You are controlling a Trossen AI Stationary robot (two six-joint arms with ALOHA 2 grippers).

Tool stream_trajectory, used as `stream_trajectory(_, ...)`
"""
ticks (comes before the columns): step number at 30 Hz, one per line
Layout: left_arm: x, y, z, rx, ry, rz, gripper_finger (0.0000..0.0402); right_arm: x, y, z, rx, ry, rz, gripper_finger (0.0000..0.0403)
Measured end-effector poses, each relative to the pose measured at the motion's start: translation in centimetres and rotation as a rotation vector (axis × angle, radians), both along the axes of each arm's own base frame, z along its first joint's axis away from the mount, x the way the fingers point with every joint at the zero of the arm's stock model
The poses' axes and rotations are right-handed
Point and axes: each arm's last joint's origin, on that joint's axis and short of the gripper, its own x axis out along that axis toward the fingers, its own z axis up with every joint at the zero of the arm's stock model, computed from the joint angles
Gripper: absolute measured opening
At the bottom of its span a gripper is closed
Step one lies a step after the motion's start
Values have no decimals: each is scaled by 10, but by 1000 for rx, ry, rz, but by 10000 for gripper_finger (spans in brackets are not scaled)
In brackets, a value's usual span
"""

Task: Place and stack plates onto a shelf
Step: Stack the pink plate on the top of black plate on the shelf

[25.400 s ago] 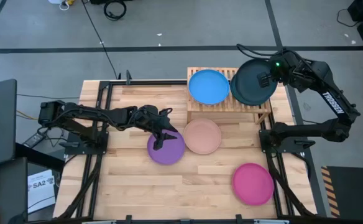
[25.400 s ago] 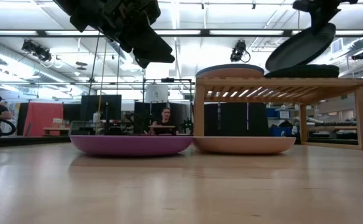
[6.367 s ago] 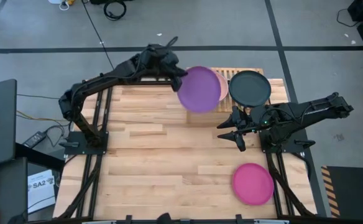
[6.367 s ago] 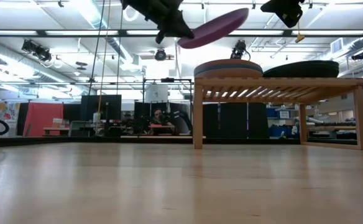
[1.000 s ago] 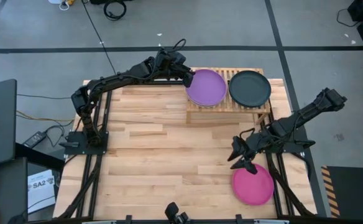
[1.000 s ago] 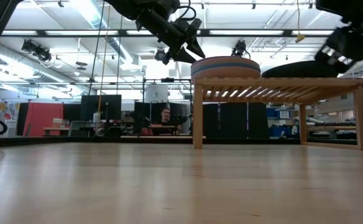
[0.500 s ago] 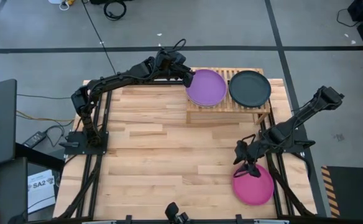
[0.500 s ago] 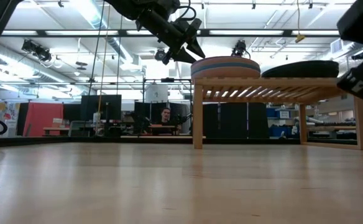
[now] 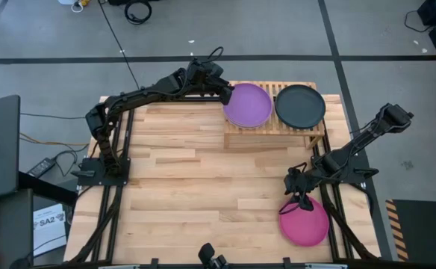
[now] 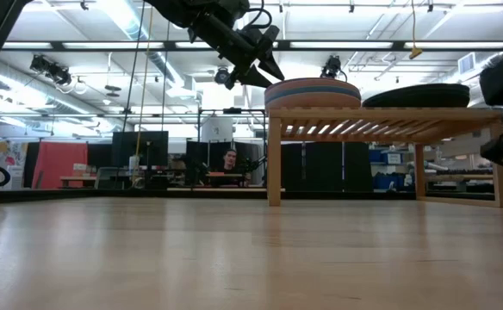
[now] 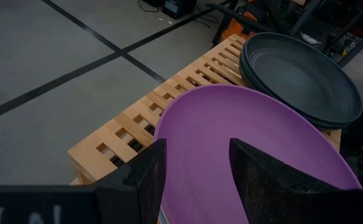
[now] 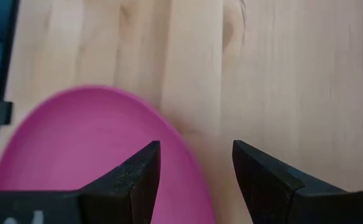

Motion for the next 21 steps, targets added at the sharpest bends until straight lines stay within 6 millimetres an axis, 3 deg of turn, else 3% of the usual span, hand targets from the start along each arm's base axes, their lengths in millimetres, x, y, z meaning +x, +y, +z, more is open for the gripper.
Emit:
stream_trajectory(11,0,0,0,-1,1,0,181,-9,-4,-15,6,65,27,195)
stream_trajectory(21,0,0,-1,-1,2,-1,181,-10,-4,-16,2,68,25,134)
